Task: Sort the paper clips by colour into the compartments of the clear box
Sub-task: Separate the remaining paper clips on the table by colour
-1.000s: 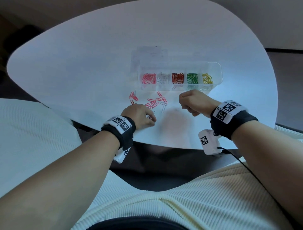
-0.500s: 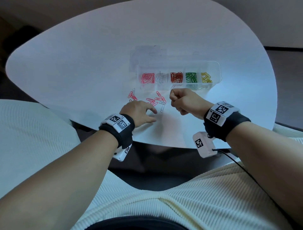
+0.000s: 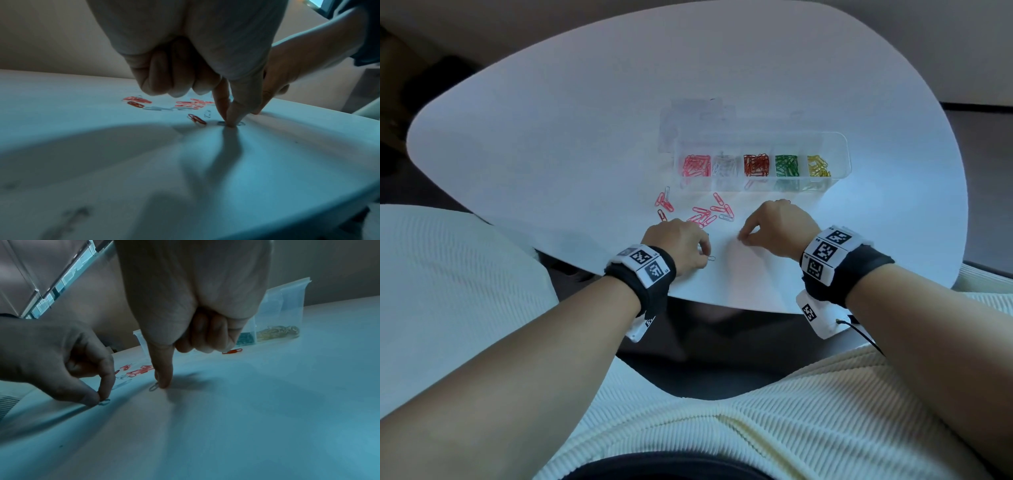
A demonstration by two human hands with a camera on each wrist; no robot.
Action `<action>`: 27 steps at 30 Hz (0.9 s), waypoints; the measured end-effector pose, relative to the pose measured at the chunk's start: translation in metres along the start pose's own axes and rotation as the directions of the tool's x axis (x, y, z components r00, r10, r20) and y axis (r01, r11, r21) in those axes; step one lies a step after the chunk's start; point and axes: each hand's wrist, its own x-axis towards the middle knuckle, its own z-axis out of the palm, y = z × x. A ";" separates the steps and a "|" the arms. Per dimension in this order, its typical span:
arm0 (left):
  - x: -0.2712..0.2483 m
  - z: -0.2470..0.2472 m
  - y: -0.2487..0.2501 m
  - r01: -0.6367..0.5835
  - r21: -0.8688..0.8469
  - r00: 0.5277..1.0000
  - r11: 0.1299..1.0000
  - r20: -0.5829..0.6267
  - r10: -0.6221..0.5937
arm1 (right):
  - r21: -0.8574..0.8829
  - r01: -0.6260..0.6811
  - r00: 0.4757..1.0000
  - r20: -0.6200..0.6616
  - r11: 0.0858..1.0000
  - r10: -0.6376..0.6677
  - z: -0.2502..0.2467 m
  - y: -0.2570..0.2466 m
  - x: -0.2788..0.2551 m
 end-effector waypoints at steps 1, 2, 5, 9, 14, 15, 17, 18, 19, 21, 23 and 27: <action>-0.001 0.001 0.003 -0.016 0.027 1.000 1.000 0.009 0.016 | -0.010 0.001 1.000 -0.007 1.000 -0.001 0.001 0.000 0.000; -0.002 0.003 0.007 -0.036 0.052 0.999 0.998 0.016 0.035 | -0.025 0.008 1.000 -0.016 1.000 -0.009 0.001 -0.001 0.000; -0.005 0.009 0.017 -0.074 0.095 0.997 0.993 0.041 0.070 | -0.055 0.025 0.999 -0.044 0.998 -0.027 0.003 -0.002 -0.002; -0.005 0.013 0.023 -0.087 0.121 0.994 0.989 0.074 0.078 | -0.020 -0.034 0.998 -0.044 0.999 0.033 0.005 -0.002 0.002; -0.008 0.016 0.021 -0.053 0.057 0.995 0.997 0.084 0.048 | -0.065 -0.118 0.991 0.054 0.991 0.121 0.009 -0.002 0.004; -0.006 0.014 0.019 -0.016 -0.026 0.998 1.000 0.066 0.017 | -0.075 -0.128 0.989 0.061 0.989 0.132 0.010 -0.002 0.003; 0.001 0.007 0.013 0.014 -0.273 0.999 0.962 0.036 -0.004 | -0.076 -0.133 0.989 0.049 0.988 0.137 0.010 0.000 0.003; 0.002 0.002 0.010 -0.015 -0.385 1.000 0.923 0.004 0.017 | -0.072 -0.124 0.991 0.036 0.990 0.127 0.008 0.000 0.003; 0.003 -0.004 0.007 -0.042 -0.484 0.999 0.874 -0.018 0.038 | -0.067 -0.112 0.993 0.019 0.991 0.114 0.006 0.001 0.003; 0.001 -0.013 0.001 -0.008 -0.743 1.000 0.669 -0.024 -0.015 | -0.071 -0.098 0.995 -0.010 0.993 0.098 -0.002 0.002 0.004; -0.002 -0.019 0.000 0.069 -0.923 0.995 0.379 0.034 -0.097 | -0.096 -0.114 0.993 -0.019 0.989 0.113 -0.005 0.002 0.005; 0.000 -0.019 0.001 0.033 -0.957 0.986 0.287 -0.015 -0.165 | -0.104 -0.166 0.986 0.009 0.981 0.167 -0.001 0.001 0.007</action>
